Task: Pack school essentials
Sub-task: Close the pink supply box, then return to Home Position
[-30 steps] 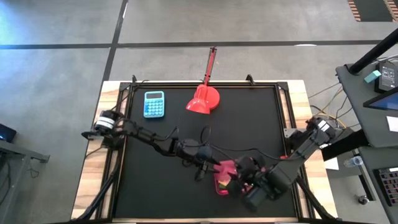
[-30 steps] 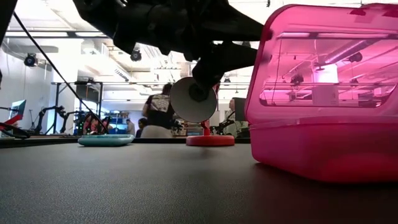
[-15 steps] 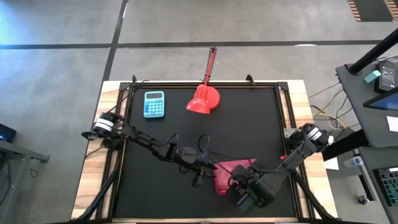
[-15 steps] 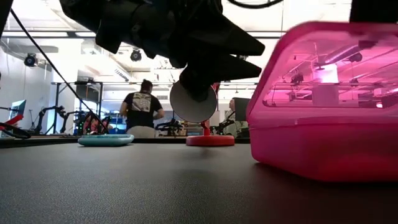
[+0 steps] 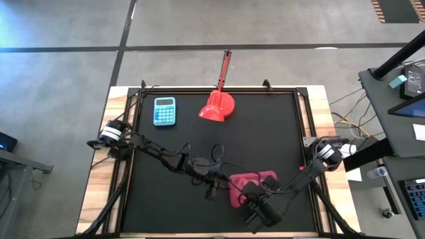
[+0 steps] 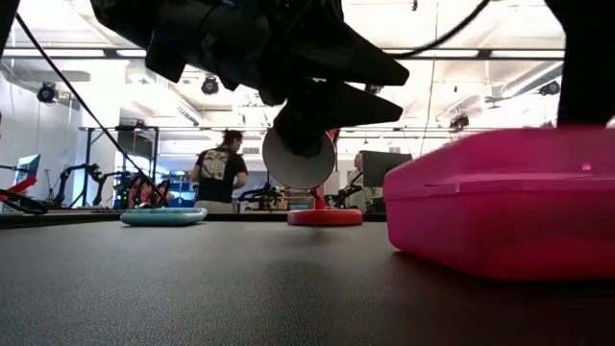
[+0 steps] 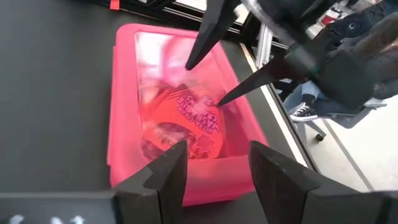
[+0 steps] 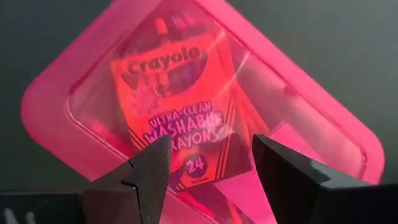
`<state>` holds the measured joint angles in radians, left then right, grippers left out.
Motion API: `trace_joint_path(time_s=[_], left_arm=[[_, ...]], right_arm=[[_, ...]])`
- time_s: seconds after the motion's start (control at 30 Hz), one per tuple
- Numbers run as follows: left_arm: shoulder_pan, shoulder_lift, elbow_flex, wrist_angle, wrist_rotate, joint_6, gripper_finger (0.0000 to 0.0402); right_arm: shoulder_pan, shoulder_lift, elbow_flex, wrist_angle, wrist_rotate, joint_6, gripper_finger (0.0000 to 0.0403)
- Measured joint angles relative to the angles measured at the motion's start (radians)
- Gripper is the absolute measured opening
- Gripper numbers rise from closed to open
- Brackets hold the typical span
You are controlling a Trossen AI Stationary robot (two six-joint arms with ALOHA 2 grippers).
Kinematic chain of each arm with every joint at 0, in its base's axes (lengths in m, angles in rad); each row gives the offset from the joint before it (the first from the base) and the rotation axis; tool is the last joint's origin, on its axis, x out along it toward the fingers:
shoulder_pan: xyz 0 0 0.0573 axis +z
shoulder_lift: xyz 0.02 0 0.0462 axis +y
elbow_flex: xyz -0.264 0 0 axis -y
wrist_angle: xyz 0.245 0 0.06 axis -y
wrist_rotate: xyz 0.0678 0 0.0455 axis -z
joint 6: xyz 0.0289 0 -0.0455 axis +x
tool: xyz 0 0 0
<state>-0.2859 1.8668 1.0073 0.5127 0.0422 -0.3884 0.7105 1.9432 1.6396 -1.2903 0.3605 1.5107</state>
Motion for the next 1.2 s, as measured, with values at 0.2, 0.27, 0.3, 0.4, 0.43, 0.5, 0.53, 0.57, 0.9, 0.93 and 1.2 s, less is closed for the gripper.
trace_joint_path(time_s=[0.2,0.27,0.3,0.4,0.43,0.5,0.53,0.57,0.9,0.93,1.2], left_arm=[[-0.001,0.000,0.002,0.002,0.000,-0.001,0.0155],[-0.001,0.000,0.002,0.000,0.000,-0.001,0.0155],[-0.001,0.000,0.002,0.001,0.000,-0.002,0.0155],[-0.001,0.000,0.002,0.001,0.000,-0.002,0.0155],[-0.001,0.000,0.002,0.001,0.000,-0.002,0.0155],[-0.001,0.000,0.002,0.001,0.000,-0.002,0.0155],[-0.001,0.000,0.002,0.001,0.000,-0.007,0.0155],[-0.001,0.000,0.002,0.001,0.000,-0.024,0.0155],[0.000,-0.092,0.000,-0.022,0.020,-0.017,0.0155],[0.000,-0.118,0.000,-0.047,0.020,0.010,0.0155],[0.000,-0.377,0.000,-0.326,0.023,0.198,0.0155]], right_arm=[[0.000,0.039,-0.001,0.008,-0.029,-0.047,0.0215],[0.000,0.050,-0.001,0.014,-0.041,-0.061,0.0215],[-0.001,0.054,-0.001,0.018,-0.046,-0.069,0.0215],[-0.002,0.062,-0.002,0.022,-0.053,-0.094,0.0215],[-0.002,0.063,-0.002,0.023,-0.053,-0.096,0.0215],[-0.005,0.058,-0.003,0.024,-0.055,-0.091,0.0215],[-0.005,0.053,-0.004,0.023,-0.053,-0.085,0.0215],[-0.005,0.043,-0.004,0.024,-0.047,-0.073,0.0215],[0.003,-0.063,-0.008,0.078,0.025,-0.258,0.0215],[0.007,-0.066,-0.008,0.103,0.026,-0.330,0.0215],[0.026,-0.124,-0.030,0.310,0.059,-0.698,0.0215]])
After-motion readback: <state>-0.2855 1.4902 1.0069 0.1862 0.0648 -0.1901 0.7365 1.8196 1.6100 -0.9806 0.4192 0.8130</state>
